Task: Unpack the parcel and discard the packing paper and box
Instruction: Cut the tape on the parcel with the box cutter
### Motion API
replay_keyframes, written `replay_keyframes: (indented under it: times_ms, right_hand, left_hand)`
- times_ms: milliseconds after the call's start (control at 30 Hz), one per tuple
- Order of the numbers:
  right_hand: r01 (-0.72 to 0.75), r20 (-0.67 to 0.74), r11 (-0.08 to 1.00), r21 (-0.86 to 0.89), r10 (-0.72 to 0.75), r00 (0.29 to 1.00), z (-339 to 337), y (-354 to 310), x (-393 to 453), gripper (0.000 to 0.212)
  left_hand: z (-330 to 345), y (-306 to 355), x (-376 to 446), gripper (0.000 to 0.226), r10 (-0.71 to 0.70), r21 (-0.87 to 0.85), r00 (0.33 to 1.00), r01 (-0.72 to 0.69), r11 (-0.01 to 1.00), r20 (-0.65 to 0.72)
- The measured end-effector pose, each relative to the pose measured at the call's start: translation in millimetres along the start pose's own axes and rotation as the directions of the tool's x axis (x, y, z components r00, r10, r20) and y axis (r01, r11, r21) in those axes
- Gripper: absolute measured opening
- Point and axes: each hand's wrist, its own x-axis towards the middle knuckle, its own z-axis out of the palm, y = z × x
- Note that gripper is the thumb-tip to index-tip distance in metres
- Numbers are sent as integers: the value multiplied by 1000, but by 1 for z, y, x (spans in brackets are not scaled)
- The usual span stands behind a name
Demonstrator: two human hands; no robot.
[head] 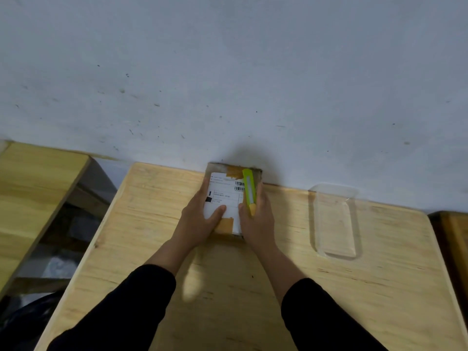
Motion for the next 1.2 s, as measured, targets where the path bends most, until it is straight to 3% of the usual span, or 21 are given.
replay_keyframes:
  times_ms: [267,600,900,1200]
  right_hand:
    - [-11,0,1000,21,11,1000,-9,-5,-29,64]
    - [-73,-88,997,41,76,993,3,-5,-152,62]
    - [-83,-125,996,-44,77,989,17,7,-227,62]
    - [-112,-206,979,-170,76,976,-6,11,-235,50]
  left_hand:
    - [0,5,-33,80,-18,-38,1000,18,999,-4]
    - [-17,-17,-133,80,36,-48,993,-31,998,115]
    - [-20,-35,-203,78,69,-87,988,-58,995,137]
    - [-21,-31,-209,72,88,-78,986,-78,994,139]
